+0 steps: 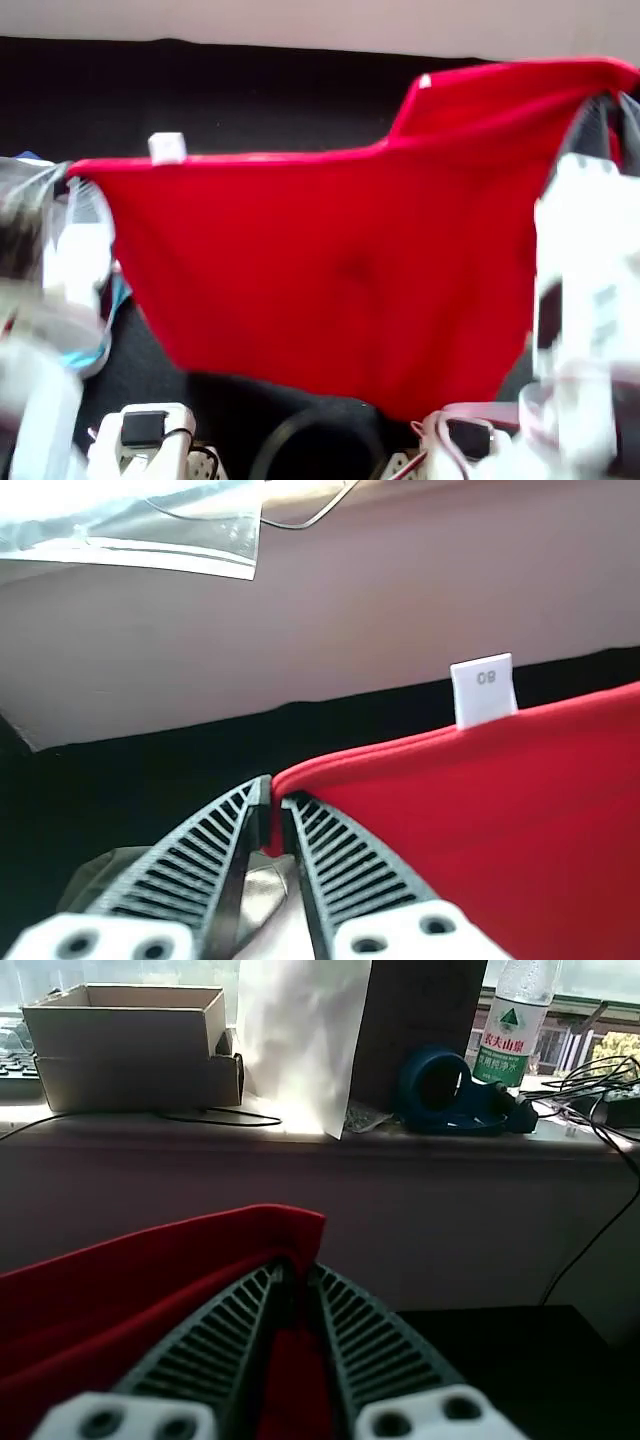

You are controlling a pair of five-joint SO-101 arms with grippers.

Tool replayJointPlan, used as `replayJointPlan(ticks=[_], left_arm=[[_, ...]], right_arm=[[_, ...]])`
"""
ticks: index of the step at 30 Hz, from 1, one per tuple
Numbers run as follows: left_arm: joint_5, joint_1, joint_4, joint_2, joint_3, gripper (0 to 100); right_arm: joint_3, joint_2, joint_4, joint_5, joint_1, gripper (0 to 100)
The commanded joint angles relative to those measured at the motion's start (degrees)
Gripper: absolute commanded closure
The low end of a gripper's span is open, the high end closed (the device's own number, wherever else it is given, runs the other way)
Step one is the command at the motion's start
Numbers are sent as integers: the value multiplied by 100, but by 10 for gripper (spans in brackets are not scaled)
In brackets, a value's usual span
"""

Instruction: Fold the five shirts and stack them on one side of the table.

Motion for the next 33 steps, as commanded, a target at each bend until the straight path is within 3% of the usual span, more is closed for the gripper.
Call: replayJointPlan(ticks=[1,6,11,20,33], left_arm=[[26,374,-316,998,13,991],[0,558,-1134,2457,-57,991],[0,567,-1635,3451,-215,991],[0,558,-1626,4312,-936,991],[0,585,-1618,6510,-954,991]], right_arm=[[1059,426,-848,-18,22,992],[2167,1095,-2343,237,31,992],[1938,2097,-2967,519,22,992],[154,3881,-2941,659,22,992],[163,5965,-1543,642,22,992]])
